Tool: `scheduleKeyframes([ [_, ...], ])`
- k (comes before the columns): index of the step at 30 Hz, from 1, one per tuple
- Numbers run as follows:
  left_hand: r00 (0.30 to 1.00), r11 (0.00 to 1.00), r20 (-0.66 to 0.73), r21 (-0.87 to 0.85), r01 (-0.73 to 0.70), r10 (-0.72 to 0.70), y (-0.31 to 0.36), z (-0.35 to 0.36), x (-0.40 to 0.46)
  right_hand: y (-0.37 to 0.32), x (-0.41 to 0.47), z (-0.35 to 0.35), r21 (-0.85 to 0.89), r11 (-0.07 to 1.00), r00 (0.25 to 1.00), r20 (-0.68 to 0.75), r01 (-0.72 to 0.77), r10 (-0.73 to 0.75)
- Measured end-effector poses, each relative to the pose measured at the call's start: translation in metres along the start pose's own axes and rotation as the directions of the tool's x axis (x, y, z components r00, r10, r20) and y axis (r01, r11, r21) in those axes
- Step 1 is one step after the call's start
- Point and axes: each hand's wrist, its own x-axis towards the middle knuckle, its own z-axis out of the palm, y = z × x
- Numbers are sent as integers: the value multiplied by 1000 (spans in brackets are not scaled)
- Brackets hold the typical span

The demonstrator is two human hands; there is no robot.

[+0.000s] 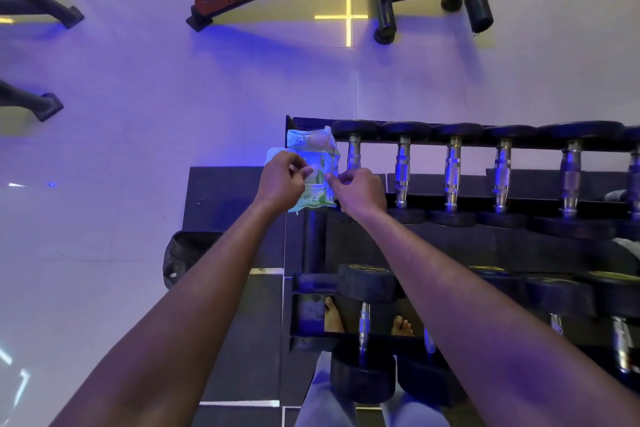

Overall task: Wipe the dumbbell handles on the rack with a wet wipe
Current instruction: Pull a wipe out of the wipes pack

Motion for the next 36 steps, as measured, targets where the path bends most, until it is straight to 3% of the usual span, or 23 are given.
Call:
scheduleKeyframes([
  [4, 997, 981, -10, 178, -78, 81, -7, -7, -8, -2, -1, 3, -16, 1000, 999, -36, 27, -27],
  [10, 997, 963, 4, 261, -74, 76, 1, -2, -4, -2, -3, 4, -43, 998, 998, -54, 43, -45],
  [12, 1000, 989, -25, 150, 8, -4, 8, 0, 0, -3, -3, 4, -20, 999, 998, -45, 30, -31],
  [15, 992, 969, -25, -218, 117, -126, 21, -5, 3, -3, -2, 3, 10, 1000, 999, -41, 24, -23],
  [18, 988, 921, 36, -359, 152, -150, 21, -11, 0, -3, -2, 3, 23, 1000, 999, -28, 17, -16],
  [19, 989, 933, 59, -327, 149, -137, 20, -12, -2, -3, -2, 3, 26, 999, 999, -26, 20, -19],
  [22, 996, 997, 58, 6, 74, -74, 16, -5, -3, -2, -2, 2, 42, 999, 1000, -19, 23, -23],
  [23, 996, 997, 43, 31, 74, -76, 18, -4, -3, -1, -2, 2, 43, 999, 999, -17, 29, -28],
  [26, 983, 954, 0, -243, 176, -181, 31, -9, -2, -1, -3, 0, 38, 999, 1000, -14, 26, -26],
  [27, 976, 893, -6, -403, 199, -220, 36, -15, -2, -1, -3, 0, 37, 999, 1000, -10, 27, -27],
  [29, 959, 679, 46, -696, 233, -281, 50, -26, -6, -1, -2, 1, 44, 999, 1000, -1, 19, -19],
  [30, 959, 607, 56, -764, 219, -276, 54, -32, -9, -2, -3, -1, 43, 999, 1000, 4, 14, -14],
  [36, 973, 594, -68, -801, 78, -220, 78, -53, -16, -6, -8, -14, 4, 999, 985, 168, 35, -35],
])
